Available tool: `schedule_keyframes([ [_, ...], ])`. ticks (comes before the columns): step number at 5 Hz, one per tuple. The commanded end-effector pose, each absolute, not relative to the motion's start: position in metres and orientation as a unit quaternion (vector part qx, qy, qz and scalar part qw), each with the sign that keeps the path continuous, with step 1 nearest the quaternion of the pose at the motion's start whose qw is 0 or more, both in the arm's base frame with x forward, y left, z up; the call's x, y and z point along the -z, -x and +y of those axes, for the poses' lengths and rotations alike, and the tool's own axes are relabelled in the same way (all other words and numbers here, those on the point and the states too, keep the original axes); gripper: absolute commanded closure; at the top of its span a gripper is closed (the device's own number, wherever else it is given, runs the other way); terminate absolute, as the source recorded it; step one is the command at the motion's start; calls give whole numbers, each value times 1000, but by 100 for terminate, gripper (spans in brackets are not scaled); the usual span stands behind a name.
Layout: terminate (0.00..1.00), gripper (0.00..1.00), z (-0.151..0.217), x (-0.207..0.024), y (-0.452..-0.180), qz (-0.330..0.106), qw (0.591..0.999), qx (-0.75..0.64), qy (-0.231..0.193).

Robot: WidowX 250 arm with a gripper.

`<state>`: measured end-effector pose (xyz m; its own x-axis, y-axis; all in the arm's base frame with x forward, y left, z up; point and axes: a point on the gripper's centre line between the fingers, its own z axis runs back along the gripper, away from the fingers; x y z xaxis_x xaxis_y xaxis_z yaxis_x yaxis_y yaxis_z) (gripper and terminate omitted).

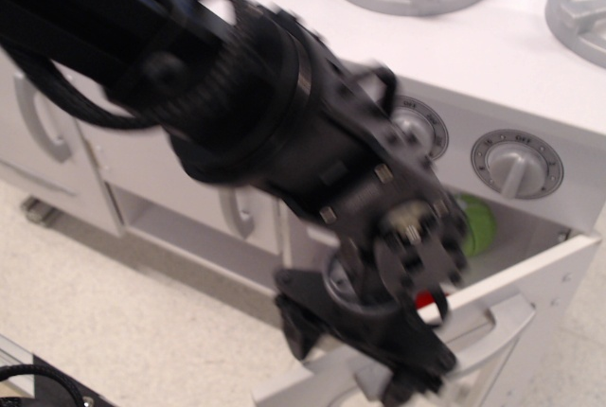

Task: Close oven

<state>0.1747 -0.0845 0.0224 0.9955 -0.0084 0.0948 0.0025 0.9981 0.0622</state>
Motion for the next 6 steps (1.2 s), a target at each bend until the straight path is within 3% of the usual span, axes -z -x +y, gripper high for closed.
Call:
schedule_keyframes([
  [1,0,0,-61,-53,-197,-40,998,-4,-54],
  [4,0,0,-103,-28,-145,-5,999,39,-19],
  [6,0,0,-113,18,-151,-1,1000,-2,-21],
])
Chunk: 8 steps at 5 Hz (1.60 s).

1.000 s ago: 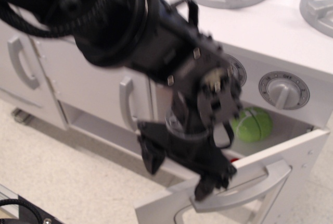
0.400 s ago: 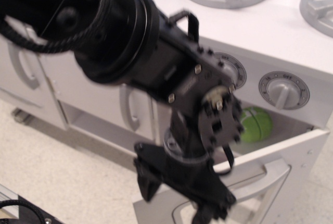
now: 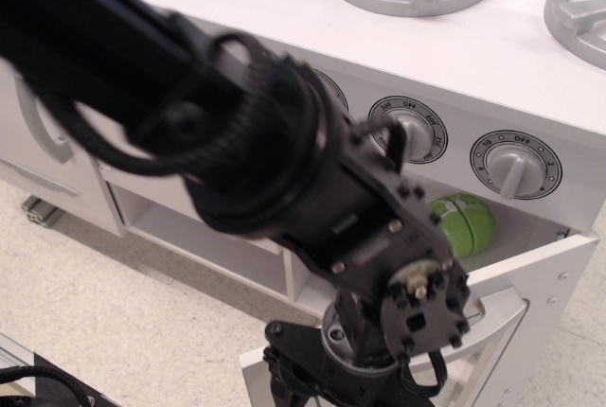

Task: Close oven

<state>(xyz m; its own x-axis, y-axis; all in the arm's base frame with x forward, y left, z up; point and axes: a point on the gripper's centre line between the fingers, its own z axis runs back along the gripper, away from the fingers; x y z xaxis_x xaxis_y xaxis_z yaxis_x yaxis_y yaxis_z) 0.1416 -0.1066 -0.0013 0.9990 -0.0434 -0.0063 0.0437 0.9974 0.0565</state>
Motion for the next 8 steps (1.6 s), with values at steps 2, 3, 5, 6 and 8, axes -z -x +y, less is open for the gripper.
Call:
schedule_keyframes([
  [2,0,0,-98,25,-179,-31,997,-71,12],
  [3,0,0,-85,19,-196,-46,994,-98,27],
  [5,0,0,-59,12,-223,-81,991,-104,31],
  [6,0,0,-47,14,-235,-92,990,-100,25],
  [8,0,0,-34,15,-259,-106,987,-118,19],
])
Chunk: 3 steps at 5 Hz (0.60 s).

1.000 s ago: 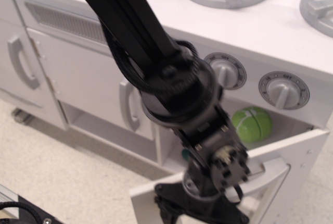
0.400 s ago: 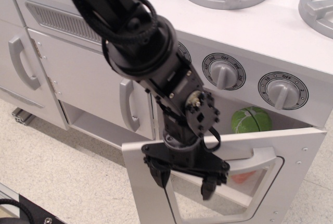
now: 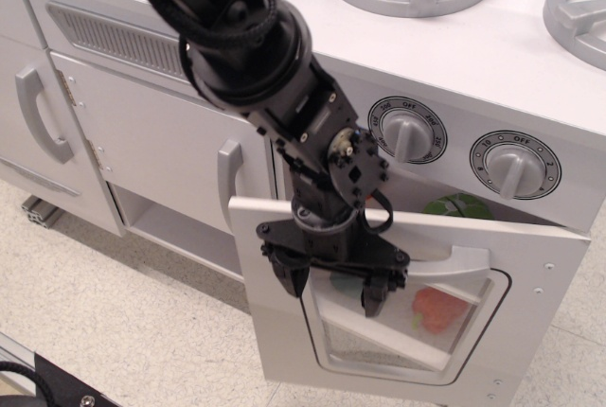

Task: Close oven

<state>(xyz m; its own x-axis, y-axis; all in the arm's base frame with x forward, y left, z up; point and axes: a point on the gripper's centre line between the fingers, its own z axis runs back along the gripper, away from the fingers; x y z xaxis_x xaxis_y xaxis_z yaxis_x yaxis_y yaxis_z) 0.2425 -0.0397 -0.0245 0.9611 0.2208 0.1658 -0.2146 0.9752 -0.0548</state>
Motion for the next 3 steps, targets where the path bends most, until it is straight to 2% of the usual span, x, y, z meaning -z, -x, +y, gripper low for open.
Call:
schedule_keyframes([
  [1,0,0,-32,14,-267,-114,985,-128,21],
  [3,0,0,-27,9,-284,-136,979,-147,31],
])
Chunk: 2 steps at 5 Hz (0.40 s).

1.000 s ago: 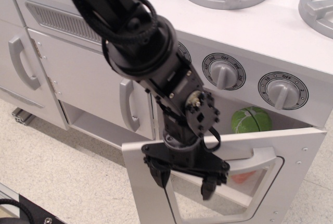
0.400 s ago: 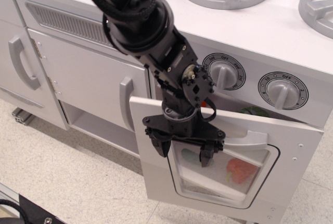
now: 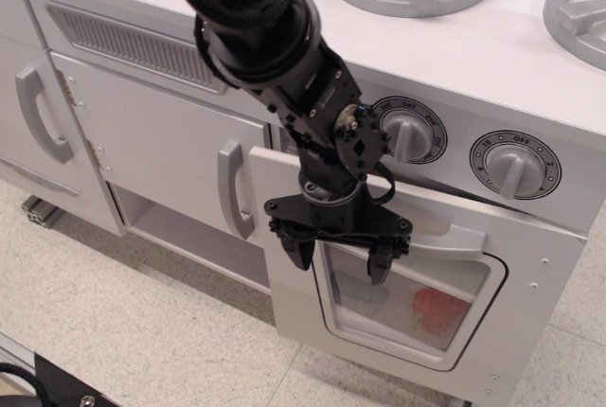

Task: Close oven

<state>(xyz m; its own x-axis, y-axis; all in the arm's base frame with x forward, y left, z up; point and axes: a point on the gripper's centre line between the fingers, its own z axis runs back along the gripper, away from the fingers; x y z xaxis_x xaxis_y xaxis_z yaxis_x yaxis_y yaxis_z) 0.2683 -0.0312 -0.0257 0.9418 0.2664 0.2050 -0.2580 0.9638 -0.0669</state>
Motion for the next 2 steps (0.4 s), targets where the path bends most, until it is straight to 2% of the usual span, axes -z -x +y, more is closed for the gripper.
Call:
schedule_keyframes([
  [1,0,0,-25,6,-289,-152,976,-154,26],
  [2,0,0,-22,6,-293,-158,974,-162,29],
])
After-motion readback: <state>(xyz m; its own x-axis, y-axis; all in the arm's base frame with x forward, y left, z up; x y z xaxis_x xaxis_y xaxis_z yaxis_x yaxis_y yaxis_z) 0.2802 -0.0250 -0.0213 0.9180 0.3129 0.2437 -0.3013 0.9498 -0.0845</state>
